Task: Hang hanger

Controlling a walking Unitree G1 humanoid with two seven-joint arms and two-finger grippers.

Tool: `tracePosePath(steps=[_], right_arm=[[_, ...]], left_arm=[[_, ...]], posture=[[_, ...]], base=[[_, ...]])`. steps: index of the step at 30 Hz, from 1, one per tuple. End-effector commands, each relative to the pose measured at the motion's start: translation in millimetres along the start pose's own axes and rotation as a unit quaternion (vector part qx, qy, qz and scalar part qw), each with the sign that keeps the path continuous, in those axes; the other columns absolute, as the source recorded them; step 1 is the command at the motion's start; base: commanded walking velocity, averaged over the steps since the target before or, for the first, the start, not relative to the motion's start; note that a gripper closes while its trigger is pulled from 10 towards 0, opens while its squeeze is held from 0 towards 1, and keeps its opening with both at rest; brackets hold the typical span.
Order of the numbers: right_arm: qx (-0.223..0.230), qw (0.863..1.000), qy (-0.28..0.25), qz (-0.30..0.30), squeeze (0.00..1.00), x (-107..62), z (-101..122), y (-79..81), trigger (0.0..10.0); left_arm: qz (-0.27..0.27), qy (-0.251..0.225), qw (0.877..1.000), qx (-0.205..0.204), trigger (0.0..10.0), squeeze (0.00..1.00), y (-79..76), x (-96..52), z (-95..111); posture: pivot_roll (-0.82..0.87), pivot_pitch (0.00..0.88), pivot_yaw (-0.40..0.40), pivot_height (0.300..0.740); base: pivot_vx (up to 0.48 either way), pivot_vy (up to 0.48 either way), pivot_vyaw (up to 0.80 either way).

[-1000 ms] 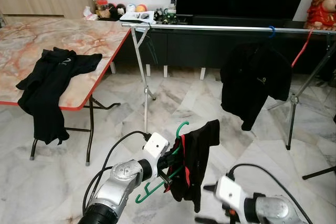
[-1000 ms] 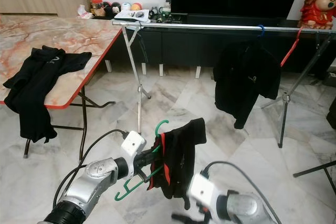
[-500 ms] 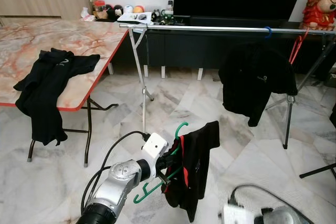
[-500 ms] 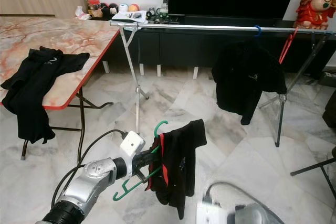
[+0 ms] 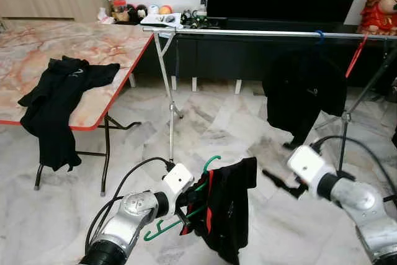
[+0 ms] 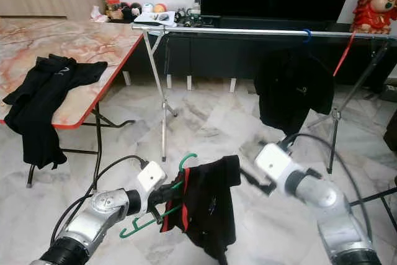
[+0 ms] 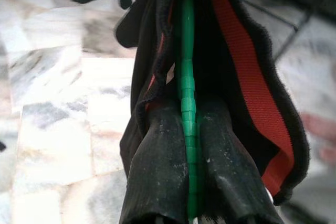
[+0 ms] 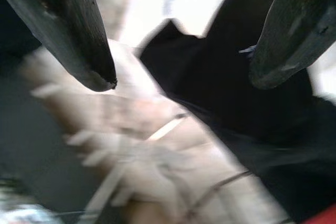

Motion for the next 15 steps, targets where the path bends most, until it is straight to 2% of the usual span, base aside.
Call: tracePosePath(steps=[1, 5, 6, 8, 11, 15], right_arm=[[-0.022, 0.998, -0.018, 0.063, 0.00, -1.1, 6, 9.9, 10.0], [-0.042, 0.992, -0.020, 0.121, 0.00, -4.0, 4, 21.8, 10.0], [-0.054, 0.987, -0.016, 0.148, 0.00, -5.9, 2, 26.3, 10.0], [-0.062, 0.985, -0.012, 0.162, 0.00, -5.8, 0, 26.1, 10.0], [-0.080, 0.981, -0.013, 0.175, 0.00, -2.2, 1, 25.2, 10.0], [-0.121, 0.970, 0.015, 0.209, 0.00, -0.1, -11, 35.8, 10.0]], left_arm=[[-0.027, 0.009, 0.999, 0.028, 10.0, 0.00, -4.3, -3.3, -2], [-0.049, 0.011, 0.997, 0.054, 10.0, 0.00, -8.9, -5.8, -3], [-0.066, 0.011, 0.995, 0.069, 10.0, 0.00, -14.0, -7.1, -3], [-0.080, 0.019, 0.993, 0.082, 10.0, 0.00, -17.6, -7.7, -6], [-0.102, 0.058, 0.988, 0.100, 10.0, 0.00, -22.1, -9.2, -20], [-0.126, 0.048, 0.987, 0.091, 10.0, 0.00, -32.3, -6.4, -16]], posture=[[0.03, 0.021, 0.019, 0.740], [0.03, 0.017, 0.015, 0.740], [0.03, 0.017, 0.015, 0.740], [0.03, 0.009, 0.011, 0.740], [0.03, 0.004, 0.009, 0.740], [0.03, 0.000, -0.007, 0.740]], base=[[0.000, 0.000, 0.00], [0.000, 0.000, 0.00], [0.000, 0.000, 0.00], [0.000, 0.000, 0.00], [0.000, 0.000, 0.00], [0.000, 0.000, 0.00]])
Point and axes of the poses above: a point about 5 cm out from each wrist's last joint towards the gripper, its own x axis pointing out of the wrist towards the gripper, its own z axis along the axis of the wrist's last joint, y = z × x, the point moved 6 cm from there along x, pointing out of the wrist towards the gripper, and after that the axes turned 9 degrees about -x, right-handed, at the moved point
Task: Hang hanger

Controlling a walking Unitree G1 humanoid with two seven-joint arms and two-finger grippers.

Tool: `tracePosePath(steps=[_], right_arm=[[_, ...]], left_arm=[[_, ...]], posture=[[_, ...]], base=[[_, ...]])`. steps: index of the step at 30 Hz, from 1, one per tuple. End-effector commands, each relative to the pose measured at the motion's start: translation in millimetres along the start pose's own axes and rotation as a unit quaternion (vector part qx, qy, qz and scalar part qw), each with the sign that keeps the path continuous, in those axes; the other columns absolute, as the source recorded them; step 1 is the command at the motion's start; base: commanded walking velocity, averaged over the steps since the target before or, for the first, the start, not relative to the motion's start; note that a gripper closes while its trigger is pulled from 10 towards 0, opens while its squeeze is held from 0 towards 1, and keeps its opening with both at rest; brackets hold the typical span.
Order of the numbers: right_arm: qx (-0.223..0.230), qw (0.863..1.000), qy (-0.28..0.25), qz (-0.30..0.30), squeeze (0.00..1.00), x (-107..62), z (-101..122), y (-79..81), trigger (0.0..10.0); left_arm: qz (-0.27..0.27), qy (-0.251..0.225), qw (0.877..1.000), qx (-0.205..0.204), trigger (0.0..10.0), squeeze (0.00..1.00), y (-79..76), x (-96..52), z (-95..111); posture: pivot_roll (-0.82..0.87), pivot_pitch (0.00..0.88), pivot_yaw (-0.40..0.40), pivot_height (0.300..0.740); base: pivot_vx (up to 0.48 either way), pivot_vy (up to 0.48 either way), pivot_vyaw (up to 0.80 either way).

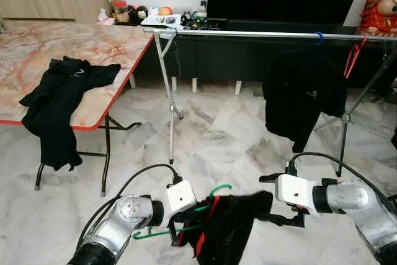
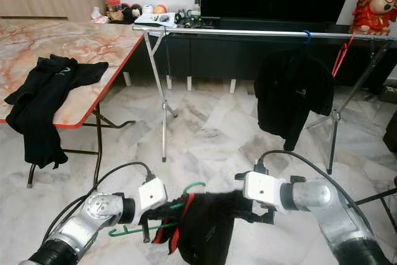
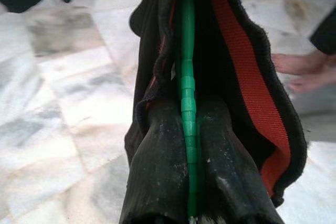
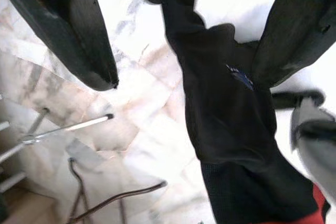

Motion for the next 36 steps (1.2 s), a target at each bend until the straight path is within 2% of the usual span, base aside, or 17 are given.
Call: tracePosePath(steps=[1, 5, 7, 12, 19, 33, 34, 35, 36], right_arm=[[-0.029, 0.999, 0.026, 0.028, 0.00, 3.8, -8, 7.8, 10.0], [-0.014, 1.000, -0.011, 0.025, 0.00, 13.7, 3, 7.5, 10.0], [-0.007, 0.999, -0.034, 0.039, 0.00, 19.2, 9, 12.6, 10.0], [0.003, 0.998, -0.051, 0.045, 0.00, 24.2, 11, 15.5, 10.0], [0.015, 0.998, -0.036, 0.055, 0.00, 33.1, 2, 26.1, 10.0], [0.034, 0.997, -0.057, 0.041, 0.00, 47.7, 8, 25.2, 10.0], [0.036, 0.996, -0.062, 0.046, 0.00, 48.5, 10, 26.0, 8.7], [0.040, 0.996, -0.069, 0.049, 0.00, 48.8, 12, 26.4, 4.8], [0.040, 0.996, -0.069, 0.049, 0.00, 48.8, 12, 26.4, 4.8]], left_arm=[[-0.015, -0.015, 1.000, 0.008, 10.0, 0.00, -4.3, 1.7, 9], [-0.022, -0.019, 0.999, 0.018, 10.0, 0.00, -5.8, 3.5, 13], [-0.025, -0.023, 0.999, 0.020, 10.0, 0.00, -4.7, 3.1, 17], [-0.032, -0.027, 0.999, 0.023, 10.0, 0.00, -5.1, 2.5, 21], [-0.049, -0.031, 0.998, 0.031, 10.0, 0.00, -10.2, 5.2, 27], [-0.078, -0.032, 0.995, 0.047, 10.0, 0.00, -18.7, 6.2, 32], [-0.079, -0.032, 0.995, 0.048, 10.0, 0.00, -18.9, 6.2, 33], [-0.080, -0.032, 0.995, 0.049, 10.0, 0.00, -19.0, 6.4, 33], [-0.080, -0.032, 0.995, 0.049, 10.0, 0.00, -19.0, 6.4, 33]], posture=[[0.03, 0.000, -0.009, 0.740], [0.04, 0.003, -0.013, 0.740], [0.04, 0.007, -0.016, 0.740], [0.05, 0.011, -0.013, 0.740], [0.05, 0.017, -0.011, 0.740], [0.07, 0.032, -0.010, 0.740], [0.07, 0.032, -0.010, 0.740], [0.07, 0.032, -0.010, 0.740], [0.07, 0.032, -0.010, 0.740]], base=[[0.000, 0.000, 0.00], [0.000, 0.000, 0.00], [0.000, 0.000, 0.00], [0.000, 0.000, 0.00], [0.000, 0.000, 0.00], [0.000, 0.000, 0.00], [0.000, 0.000, 0.00], [0.000, 0.000, 0.00], [0.000, 0.000, 0.00]])
Point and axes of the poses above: a point about 5 cm out from each wrist's last joint towards the gripper, its own x axis pointing out of the wrist towards the gripper, its own z axis along the axis of the wrist's last joint, y = z × x, the point moved 6 cm from there along x, pointing out of the wrist towards the gripper, and after that the axes turned 9 degrees about -x, right-handed, at the moved point
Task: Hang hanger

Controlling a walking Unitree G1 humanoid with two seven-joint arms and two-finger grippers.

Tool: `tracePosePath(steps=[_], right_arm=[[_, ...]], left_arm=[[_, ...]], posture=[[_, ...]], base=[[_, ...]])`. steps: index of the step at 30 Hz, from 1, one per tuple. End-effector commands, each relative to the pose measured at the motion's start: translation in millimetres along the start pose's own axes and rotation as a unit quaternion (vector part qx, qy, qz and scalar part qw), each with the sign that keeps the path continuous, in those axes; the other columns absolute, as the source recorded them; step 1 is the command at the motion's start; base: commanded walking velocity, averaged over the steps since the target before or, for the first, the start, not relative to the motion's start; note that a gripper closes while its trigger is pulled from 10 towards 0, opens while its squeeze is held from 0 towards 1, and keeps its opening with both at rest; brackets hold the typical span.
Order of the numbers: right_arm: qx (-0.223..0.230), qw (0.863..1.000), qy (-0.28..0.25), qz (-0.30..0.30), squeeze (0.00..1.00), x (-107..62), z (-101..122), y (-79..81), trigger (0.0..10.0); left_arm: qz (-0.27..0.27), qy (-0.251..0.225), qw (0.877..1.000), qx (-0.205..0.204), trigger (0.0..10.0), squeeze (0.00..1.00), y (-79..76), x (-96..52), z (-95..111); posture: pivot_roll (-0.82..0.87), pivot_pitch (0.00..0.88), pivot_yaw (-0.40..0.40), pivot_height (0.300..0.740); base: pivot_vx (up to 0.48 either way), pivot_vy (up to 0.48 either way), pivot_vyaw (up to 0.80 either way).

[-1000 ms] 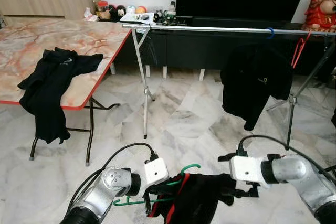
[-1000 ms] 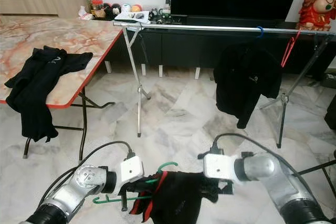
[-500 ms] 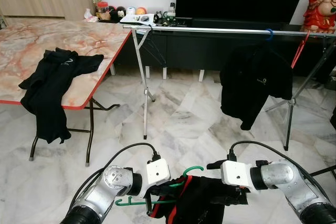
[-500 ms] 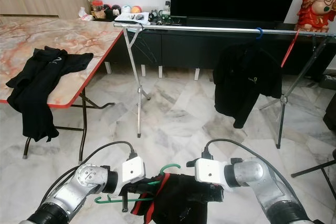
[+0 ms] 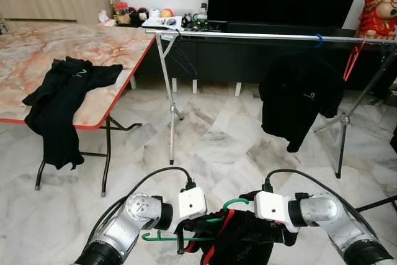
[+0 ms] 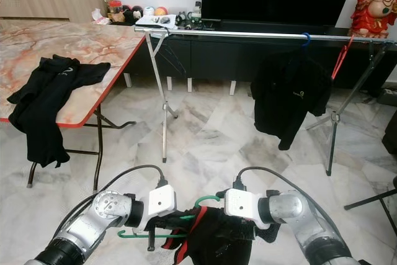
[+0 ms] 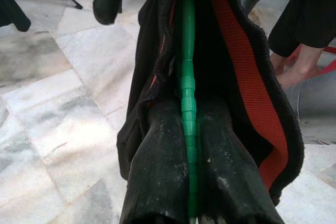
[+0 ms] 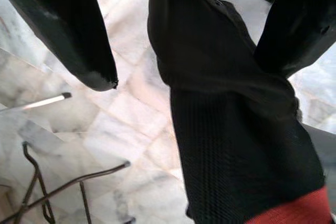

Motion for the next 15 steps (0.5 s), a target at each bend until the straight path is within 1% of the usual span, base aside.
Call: tracePosePath(steps=[1, 2, 3, 4, 6, 8, 15], right_arm=[[-0.003, 1.000, -0.012, -0.004, 0.00, -1.6, 5, -6.2, 2.8], [-0.001, 1.000, -0.016, -0.002, 0.00, -1.3, 6, -5.7, 0.9], [0.005, 1.000, -0.022, 0.006, 0.00, -0.8, 7, -3.0, 0.0], [0.005, 1.000, -0.022, 0.006, 0.00, -0.8, 7, -3.0, 0.0], [0.013, 0.999, -0.025, 0.022, 0.00, 0.9, 5, 4.2, 0.0], [0.016, 0.999, -0.025, 0.026, 0.00, 1.5, 5, 6.2, 0.0], [0.027, 0.999, -0.032, 0.030, 0.00, 1.4, 5, 7.5, 0.0]], left_arm=[[-0.006, -0.014, 1.000, 0.026, 10.0, 0.00, 0.6, 0.2, 15], [-0.007, -0.014, 1.000, 0.027, 10.0, 0.00, 0.6, 0.2, 15], [-0.007, -0.015, 0.999, 0.028, 10.0, 0.00, 0.9, 0.6, 16], [-0.007, -0.015, 0.999, 0.028, 10.0, 0.00, 0.9, 0.6, 16], [-0.006, -0.016, 0.999, 0.028, 10.0, 0.00, 1.7, 2.0, 17], [-0.006, -0.016, 0.999, 0.028, 10.0, 0.00, 1.8, 2.2, 17], [-0.008, -0.016, 0.999, 0.031, 10.0, 0.00, 1.7, 2.5, 18]], posture=[[0.07, 0.034, -0.008, 0.740], [0.07, 0.034, -0.008, 0.740], [0.07, 0.034, -0.008, 0.740], [0.07, 0.034, -0.008, 0.740], [0.07, 0.034, -0.008, 0.740], [0.07, 0.034, -0.008, 0.740], [0.07, 0.037, -0.006, 0.740]], base=[[0.000, 0.000, 0.00], [0.000, 0.000, 0.00], [0.000, 0.000, 0.00], [0.000, 0.000, 0.00], [0.000, 0.000, 0.00], [0.000, 0.000, 0.00], [0.000, 0.000, 0.00]])
Point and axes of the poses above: a point about 5 cm out from each wrist's last joint towards the gripper, its own x axis pointing out of the wrist towards the gripper, its own z axis along the axis of the wrist's last joint, y = z × x, the point moved 6 cm from there along x, pointing out of the wrist towards the gripper, and after that the axes turned 9 degrees about -x, right-handed, at the moved point
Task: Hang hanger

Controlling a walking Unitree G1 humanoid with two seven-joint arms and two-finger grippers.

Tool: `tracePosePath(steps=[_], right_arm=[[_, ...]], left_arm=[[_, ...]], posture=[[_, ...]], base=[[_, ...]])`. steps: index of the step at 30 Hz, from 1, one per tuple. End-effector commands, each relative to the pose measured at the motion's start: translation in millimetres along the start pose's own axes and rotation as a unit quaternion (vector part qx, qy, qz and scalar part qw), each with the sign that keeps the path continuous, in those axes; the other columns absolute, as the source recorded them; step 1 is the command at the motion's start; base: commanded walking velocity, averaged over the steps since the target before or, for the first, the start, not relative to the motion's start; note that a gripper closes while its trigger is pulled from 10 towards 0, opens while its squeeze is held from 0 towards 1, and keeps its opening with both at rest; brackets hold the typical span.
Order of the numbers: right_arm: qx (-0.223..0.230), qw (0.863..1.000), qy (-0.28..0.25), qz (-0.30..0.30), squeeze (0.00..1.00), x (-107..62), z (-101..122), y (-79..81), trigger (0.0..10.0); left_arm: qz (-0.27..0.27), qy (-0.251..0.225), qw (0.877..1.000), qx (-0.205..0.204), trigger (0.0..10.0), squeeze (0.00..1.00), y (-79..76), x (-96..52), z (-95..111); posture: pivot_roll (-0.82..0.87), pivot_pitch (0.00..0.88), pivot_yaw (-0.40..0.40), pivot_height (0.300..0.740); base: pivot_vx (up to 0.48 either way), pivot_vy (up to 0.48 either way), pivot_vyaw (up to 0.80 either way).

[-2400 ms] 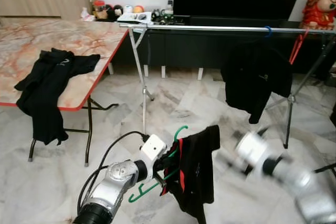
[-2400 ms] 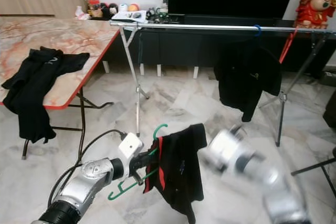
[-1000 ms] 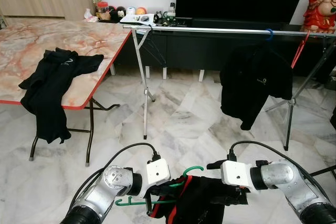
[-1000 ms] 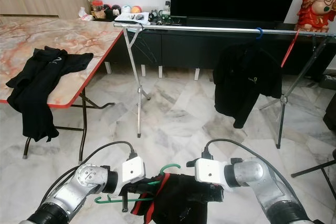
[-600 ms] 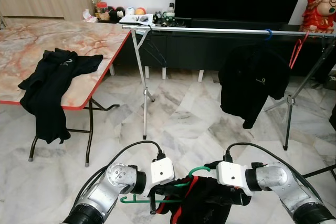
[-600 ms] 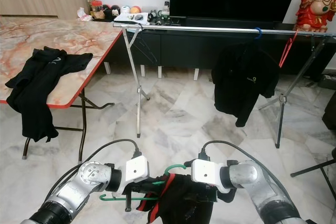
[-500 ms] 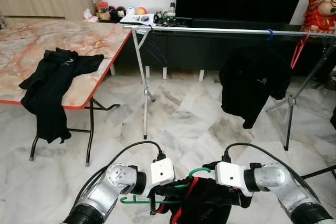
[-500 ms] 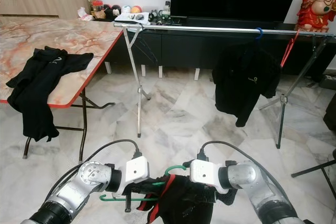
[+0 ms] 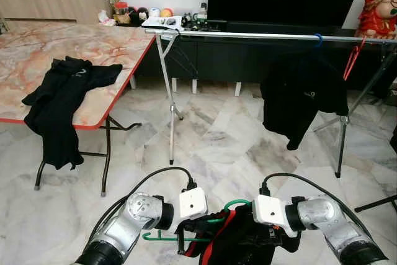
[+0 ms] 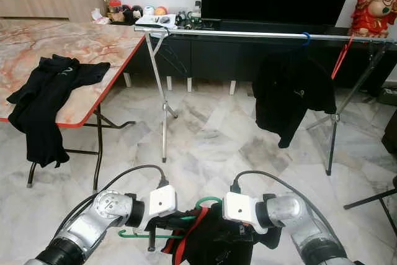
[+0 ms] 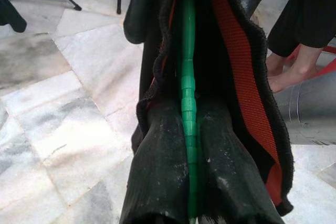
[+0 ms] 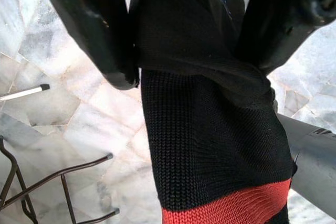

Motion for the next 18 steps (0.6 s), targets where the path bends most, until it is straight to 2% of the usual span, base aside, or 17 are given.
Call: tracePosePath(steps=[1, 15, 18], right_arm=[[0.008, 1.000, -0.008, 0.000, 0.00, 0.0, 1.4, -0.3, 0.0], [0.025, 0.999, -0.022, 0.011, 0.00, 1.1, 2.8, 3.7, 0.0], [0.040, 0.998, -0.043, 0.011, 0.00, 1.3, 7.5, 4.1, 0.0]], left_arm=[[-0.006, -0.015, 0.999, 0.028, 10.0, 0.00, 1.8, 1.3, 16.1], [-0.003, -0.019, 0.999, 0.030, 10.0, 0.00, 2.2, 2.1, 17.1], [0.001, -0.023, 0.999, 0.034, 10.0, 0.00, 3.6, 2.1, 18.7]], posture=[[0.07, 0.037, -0.006, 0.740], [0.07, 0.038, -0.010, 0.740], [0.08, 0.038, -0.012, 0.740]], base=[[0.000, 0.000, 0.00], [0.000, 0.000, 0.00], [0.000, 0.000, 0.00]])
Point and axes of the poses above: a point about 5 cm out from each wrist's last joint towards the gripper, its own x axis pointing out of the wrist towards the gripper, its own z axis along the axis of the wrist's last joint, y = z × x, the point moved 6 cm from there along x, pointing out of the wrist towards the gripper, and after that the axes turned 9 degrees about -x, right-handed, at the moved point
